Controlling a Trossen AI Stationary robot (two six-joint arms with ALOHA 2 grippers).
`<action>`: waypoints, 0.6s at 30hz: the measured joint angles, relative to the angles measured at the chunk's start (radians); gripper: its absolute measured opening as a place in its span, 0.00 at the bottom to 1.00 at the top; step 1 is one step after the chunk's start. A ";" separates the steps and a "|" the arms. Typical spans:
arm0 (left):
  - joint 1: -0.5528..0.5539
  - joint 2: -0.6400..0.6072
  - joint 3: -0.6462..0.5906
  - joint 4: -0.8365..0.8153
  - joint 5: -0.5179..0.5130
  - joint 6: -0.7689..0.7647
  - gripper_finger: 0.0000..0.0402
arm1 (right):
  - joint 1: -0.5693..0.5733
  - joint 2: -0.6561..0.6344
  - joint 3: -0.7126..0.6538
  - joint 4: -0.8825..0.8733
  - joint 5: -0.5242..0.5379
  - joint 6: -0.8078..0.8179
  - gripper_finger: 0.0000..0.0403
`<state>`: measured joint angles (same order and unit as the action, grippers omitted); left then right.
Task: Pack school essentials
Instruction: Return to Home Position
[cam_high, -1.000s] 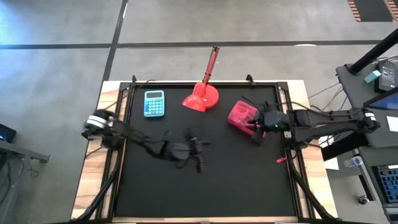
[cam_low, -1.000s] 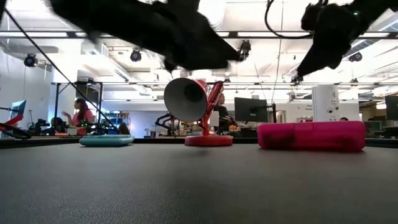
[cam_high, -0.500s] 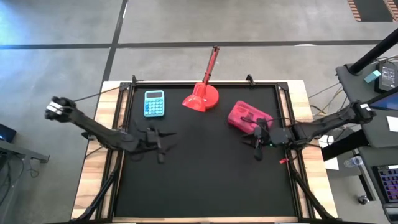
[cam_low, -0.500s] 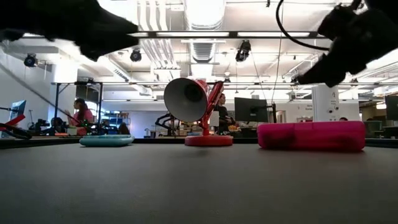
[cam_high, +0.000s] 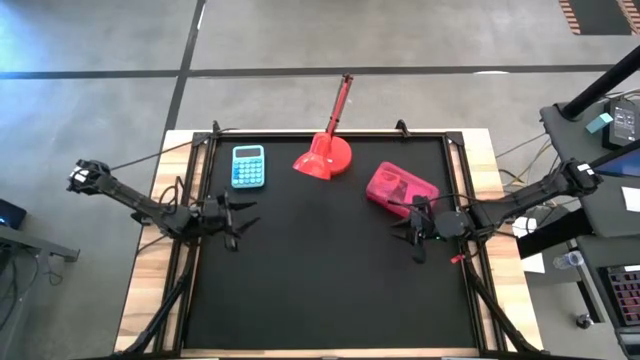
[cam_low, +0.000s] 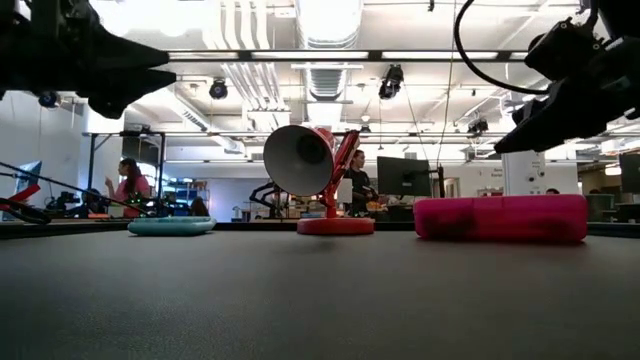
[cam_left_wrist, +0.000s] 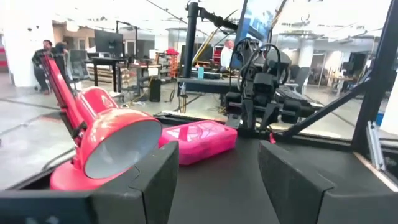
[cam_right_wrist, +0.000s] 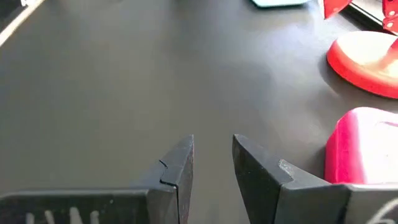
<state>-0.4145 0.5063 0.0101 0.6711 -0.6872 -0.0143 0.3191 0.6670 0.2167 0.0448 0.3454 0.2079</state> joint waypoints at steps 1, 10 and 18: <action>0.000 -0.016 0.000 -0.020 0.000 0.014 0.51 | 0.000 0.000 -0.004 -0.001 0.000 -0.007 0.25; 0.000 -0.158 -0.001 -0.266 -0.005 0.048 0.51 | 0.000 -0.023 -0.071 0.021 0.000 -0.007 0.25; -0.001 -0.214 -0.001 -0.346 -0.115 0.046 0.51 | 0.000 -0.051 -0.205 0.261 -0.003 -0.007 0.25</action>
<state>-0.4152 0.2924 0.0090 0.3252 -0.8020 0.0322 0.3187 0.6155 0.0116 0.3063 0.3419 0.2007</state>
